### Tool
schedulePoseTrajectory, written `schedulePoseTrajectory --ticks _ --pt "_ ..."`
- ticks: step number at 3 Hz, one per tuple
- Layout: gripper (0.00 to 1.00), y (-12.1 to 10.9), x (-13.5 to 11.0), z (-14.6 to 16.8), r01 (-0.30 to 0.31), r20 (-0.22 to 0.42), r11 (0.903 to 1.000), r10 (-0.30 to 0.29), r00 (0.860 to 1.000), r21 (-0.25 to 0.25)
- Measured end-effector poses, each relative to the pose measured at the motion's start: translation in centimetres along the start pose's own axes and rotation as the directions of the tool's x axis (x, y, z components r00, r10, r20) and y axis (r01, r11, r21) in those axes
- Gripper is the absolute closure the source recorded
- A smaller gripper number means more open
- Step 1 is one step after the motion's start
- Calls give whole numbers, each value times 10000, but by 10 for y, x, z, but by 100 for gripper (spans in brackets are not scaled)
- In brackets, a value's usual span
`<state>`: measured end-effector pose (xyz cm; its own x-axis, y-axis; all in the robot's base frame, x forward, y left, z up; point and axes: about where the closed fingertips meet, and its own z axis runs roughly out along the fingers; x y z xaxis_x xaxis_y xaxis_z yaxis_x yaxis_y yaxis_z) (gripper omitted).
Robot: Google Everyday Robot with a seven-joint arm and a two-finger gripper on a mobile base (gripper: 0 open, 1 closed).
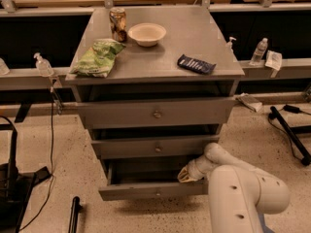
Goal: Open bottom drawer
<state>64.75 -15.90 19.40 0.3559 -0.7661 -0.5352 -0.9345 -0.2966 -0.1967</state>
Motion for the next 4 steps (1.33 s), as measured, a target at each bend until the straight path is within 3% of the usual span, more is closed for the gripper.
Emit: schedulePoseTrajectory --ticks 1,2,3,4 --pt "100 -13 -14 -3 -235 163 9917 216 9996 1265" --pt "100 -24 -28 5 -1185 240 9483 1166 9929 2945" --pt "100 -42 -21 12 -1322 -161 9286 1468 9890 3466" --pt "100 -56 -9 27 -1482 -552 9333 1755 9829 3272"
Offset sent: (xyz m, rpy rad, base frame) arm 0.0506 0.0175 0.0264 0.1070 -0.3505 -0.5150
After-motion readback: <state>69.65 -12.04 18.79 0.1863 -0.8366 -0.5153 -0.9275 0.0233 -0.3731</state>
